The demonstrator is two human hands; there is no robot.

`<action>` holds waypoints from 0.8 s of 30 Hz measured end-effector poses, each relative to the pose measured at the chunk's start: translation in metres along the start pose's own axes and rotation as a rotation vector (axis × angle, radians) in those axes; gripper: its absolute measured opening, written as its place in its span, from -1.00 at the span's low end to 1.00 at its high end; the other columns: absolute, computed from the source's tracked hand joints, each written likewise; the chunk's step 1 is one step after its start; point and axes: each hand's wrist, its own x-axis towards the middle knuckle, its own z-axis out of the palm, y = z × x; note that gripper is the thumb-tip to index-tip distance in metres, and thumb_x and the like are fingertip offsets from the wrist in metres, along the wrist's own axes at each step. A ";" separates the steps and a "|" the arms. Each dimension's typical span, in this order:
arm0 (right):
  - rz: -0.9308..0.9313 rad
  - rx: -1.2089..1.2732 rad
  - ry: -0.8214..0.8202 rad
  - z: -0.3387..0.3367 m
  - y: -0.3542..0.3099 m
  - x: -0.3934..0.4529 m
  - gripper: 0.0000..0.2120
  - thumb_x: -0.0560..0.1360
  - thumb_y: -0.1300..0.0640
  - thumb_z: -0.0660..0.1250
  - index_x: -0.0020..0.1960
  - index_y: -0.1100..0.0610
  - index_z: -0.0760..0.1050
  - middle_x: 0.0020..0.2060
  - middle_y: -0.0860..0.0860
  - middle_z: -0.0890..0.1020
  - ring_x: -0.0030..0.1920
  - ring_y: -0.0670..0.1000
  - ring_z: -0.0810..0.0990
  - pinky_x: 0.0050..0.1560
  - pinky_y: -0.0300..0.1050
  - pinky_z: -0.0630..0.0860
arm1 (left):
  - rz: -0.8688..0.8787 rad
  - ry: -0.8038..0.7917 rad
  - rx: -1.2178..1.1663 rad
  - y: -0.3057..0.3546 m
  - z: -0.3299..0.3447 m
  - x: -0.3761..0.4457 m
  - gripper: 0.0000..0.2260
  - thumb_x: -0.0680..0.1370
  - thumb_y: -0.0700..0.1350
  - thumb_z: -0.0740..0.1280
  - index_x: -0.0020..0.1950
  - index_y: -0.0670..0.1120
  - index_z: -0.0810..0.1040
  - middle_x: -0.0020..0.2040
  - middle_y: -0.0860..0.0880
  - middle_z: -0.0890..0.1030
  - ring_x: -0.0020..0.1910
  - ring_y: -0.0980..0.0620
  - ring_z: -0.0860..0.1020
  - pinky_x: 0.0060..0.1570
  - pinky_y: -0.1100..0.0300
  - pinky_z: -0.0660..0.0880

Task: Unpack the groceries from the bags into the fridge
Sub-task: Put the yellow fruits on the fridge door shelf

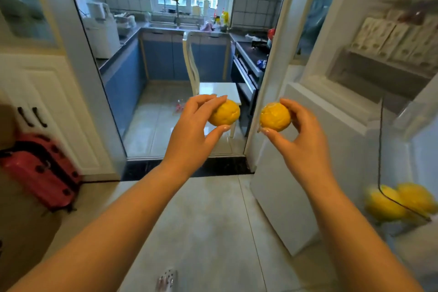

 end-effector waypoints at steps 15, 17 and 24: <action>0.313 -0.509 0.498 -0.027 0.089 0.122 -0.46 0.38 -0.03 0.45 0.25 -0.19 0.27 0.19 -0.23 0.37 0.20 -0.25 0.29 0.17 -0.41 0.24 | 0.599 -0.347 -0.441 -0.044 0.192 0.228 -0.53 0.43 -0.10 0.39 0.33 -0.12 0.44 0.26 -0.06 0.40 0.23 0.22 0.29 0.23 0.53 0.18; 0.387 -0.576 0.552 -0.037 0.093 0.117 -0.48 0.38 -0.05 0.43 0.27 -0.17 0.29 0.20 -0.23 0.38 0.19 -0.26 0.29 0.13 -0.50 0.20 | 0.635 -0.420 -0.534 -0.035 0.220 0.235 -0.54 0.43 -0.10 0.37 0.32 -0.12 0.43 0.28 -0.11 0.39 0.26 0.18 0.29 0.27 0.51 0.17; 0.519 -0.821 0.738 -0.072 0.111 0.112 -0.48 0.38 -0.01 0.44 0.28 -0.08 0.36 0.19 -0.16 0.42 0.17 -0.27 0.28 0.12 -0.62 0.15 | 0.785 -0.545 -0.706 0.017 0.310 0.253 -0.52 0.44 -0.06 0.37 0.34 -0.08 0.39 0.30 -0.14 0.40 0.26 0.18 0.29 0.17 0.36 0.30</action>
